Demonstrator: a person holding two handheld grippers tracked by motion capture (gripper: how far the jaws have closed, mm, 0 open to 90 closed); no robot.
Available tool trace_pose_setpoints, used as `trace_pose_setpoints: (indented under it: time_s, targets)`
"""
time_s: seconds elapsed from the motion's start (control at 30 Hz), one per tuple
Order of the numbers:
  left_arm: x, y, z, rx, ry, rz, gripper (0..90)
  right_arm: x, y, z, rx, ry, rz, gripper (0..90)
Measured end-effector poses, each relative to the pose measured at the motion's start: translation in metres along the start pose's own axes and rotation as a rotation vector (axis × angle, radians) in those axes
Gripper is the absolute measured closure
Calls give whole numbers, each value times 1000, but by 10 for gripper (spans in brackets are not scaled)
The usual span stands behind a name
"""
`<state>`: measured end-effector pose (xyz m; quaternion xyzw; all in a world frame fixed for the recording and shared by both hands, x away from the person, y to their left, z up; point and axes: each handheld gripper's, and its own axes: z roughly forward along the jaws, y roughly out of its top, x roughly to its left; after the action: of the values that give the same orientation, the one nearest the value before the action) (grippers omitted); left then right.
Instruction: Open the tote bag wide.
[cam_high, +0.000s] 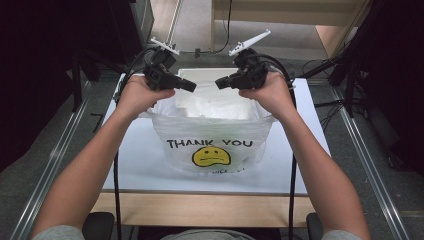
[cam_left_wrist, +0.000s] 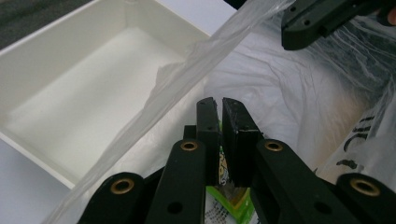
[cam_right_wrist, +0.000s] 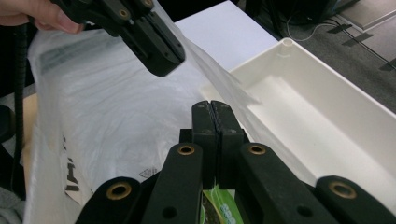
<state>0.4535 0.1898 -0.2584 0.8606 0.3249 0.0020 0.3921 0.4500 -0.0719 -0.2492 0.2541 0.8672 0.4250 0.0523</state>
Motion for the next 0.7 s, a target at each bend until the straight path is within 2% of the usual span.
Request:
trace_pose_setpoints:
  time_s: [0.23,0.53,0.7]
  targets:
    - [-4,-21,9,0,-4,-9,861,-2,-28,9,29,-29,10,900]
    - [-4,-40,24,22,-21,-29,832,-2,-53,12,29,-32,33,900]
    - [-7,-51,30,28,-18,-36,891,-3,-66,13,34,-25,49,900]
